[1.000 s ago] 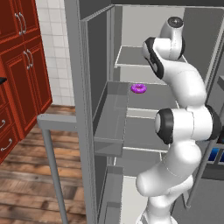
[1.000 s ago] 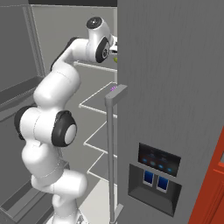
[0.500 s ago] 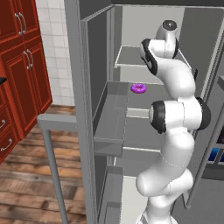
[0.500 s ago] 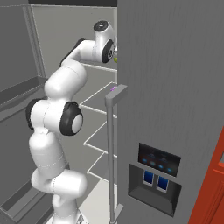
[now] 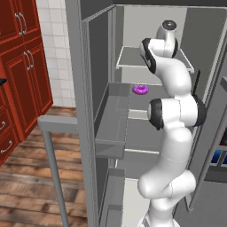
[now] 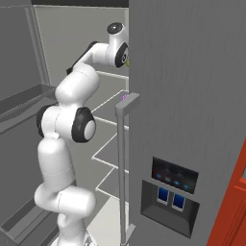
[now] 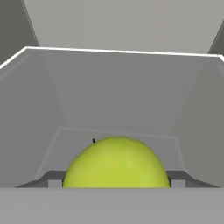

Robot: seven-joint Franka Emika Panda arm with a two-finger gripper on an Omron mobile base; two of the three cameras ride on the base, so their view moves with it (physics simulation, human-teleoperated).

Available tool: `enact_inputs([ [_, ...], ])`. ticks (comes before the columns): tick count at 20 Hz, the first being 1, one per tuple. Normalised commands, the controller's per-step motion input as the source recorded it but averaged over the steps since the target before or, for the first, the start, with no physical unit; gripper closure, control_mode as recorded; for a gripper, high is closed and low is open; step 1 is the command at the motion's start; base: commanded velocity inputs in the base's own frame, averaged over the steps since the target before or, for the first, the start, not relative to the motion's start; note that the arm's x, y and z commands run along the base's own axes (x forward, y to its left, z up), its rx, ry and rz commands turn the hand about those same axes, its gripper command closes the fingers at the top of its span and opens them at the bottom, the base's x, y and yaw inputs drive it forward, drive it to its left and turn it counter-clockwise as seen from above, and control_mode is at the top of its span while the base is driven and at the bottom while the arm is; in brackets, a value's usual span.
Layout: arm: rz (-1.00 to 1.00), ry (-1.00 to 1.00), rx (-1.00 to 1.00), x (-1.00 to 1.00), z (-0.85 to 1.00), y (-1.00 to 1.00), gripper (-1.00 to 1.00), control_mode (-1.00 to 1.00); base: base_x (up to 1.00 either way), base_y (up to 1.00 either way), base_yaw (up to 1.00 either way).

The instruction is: Pick up the banana and pear from the fridge and place one fruit on each plate on the dining counter.

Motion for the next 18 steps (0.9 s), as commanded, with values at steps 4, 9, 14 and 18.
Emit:
enact_inputs([
  [4, 0.0, 0.0, 0.0, 0.05, -0.16, 0.0, 1.0, -1.0, 0.0, 0.0, 0.0],
  [9, 0.0, -0.11, -0.02, -0.64, 0.0, 0.0, 1.0, -1.0, 0.0, 0.0, 0.0],
  [14, 0.0, -0.25, 0.0, -1.0, 0.0, 0.03, 1.0, -1.0, 0.0, 0.0, 0.0],
  [18, 0.04, -0.23, -0.05, -1.0, -0.17, 0.29, 1.0, -1.0, 0.0, 0.0, 0.0],
])
